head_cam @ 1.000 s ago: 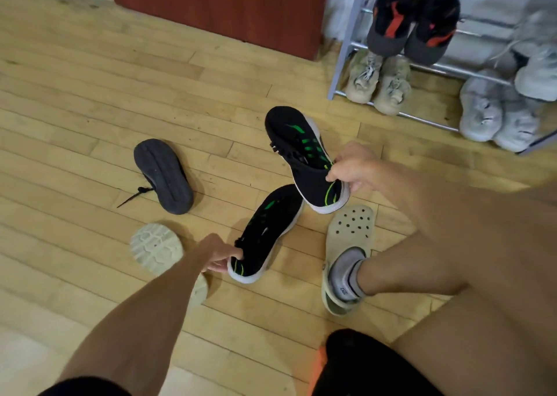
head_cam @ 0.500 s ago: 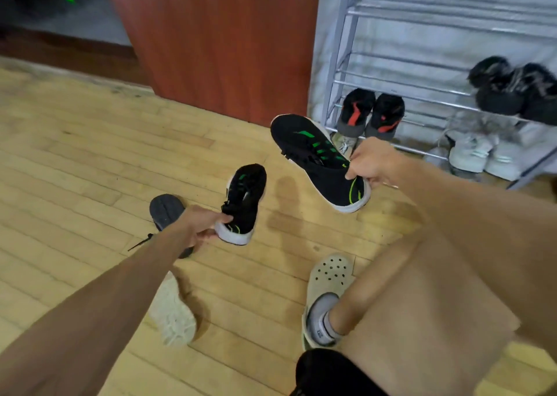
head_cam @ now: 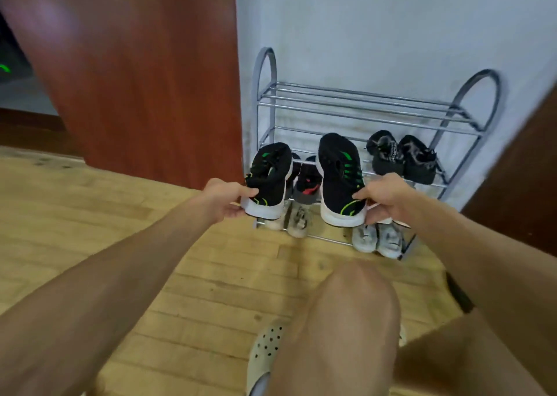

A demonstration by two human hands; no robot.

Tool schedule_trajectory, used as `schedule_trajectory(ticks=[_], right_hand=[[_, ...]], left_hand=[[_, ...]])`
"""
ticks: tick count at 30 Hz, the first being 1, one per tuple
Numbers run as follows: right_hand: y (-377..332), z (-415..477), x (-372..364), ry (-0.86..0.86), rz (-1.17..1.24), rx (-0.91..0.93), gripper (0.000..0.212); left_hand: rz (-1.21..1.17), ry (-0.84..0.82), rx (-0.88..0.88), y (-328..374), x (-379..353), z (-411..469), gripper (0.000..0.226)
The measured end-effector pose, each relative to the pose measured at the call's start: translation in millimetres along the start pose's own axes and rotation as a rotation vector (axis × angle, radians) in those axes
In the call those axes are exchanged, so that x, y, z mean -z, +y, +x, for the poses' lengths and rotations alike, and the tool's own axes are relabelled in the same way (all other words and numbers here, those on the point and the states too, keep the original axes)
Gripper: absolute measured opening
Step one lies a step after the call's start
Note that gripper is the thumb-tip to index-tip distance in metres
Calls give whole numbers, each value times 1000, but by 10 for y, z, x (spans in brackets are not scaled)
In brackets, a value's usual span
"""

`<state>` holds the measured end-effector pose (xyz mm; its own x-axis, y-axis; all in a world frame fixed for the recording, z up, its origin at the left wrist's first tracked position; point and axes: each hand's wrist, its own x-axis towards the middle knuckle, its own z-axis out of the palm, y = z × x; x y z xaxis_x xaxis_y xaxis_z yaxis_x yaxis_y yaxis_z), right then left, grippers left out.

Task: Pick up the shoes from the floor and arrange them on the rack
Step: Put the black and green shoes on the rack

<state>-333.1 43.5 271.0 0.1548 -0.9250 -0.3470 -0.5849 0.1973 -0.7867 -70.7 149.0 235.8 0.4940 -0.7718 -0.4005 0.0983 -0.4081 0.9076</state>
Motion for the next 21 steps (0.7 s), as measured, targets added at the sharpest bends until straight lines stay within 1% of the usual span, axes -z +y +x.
schedule_trajectory(ticks=[3, 6, 8, 11, 14, 17, 19, 21], right_hand=[[17, 245, 39, 24, 92, -45, 19], [15, 594, 30, 41, 175, -60, 17], [-15, 865, 22, 48, 204, -65, 19], [-89, 1254, 12, 60, 246, -61, 15], [-194, 1655, -22, 86, 228, -60, 27], [-318, 2028, -86, 97, 226, -28, 23], [-379, 2244, -143, 95, 255, -13, 17], [-417, 2422, -218, 82, 247, 6, 17]], left_hand=[[-38, 33, 18, 99, -282, 273, 34], [-43, 44, 14, 233, -460, 611, 30], [-46, 64, -3, 345, -524, 850, 28], [-43, 85, -33, 536, -583, 1211, 35], [-3, 86, -50, 704, -659, 1547, 32], [31, 82, -61, 802, -747, 1876, 28], [42, 86, -77, 836, -818, 2081, 28], [46, 86, -89, 846, -900, 2249, 30]])
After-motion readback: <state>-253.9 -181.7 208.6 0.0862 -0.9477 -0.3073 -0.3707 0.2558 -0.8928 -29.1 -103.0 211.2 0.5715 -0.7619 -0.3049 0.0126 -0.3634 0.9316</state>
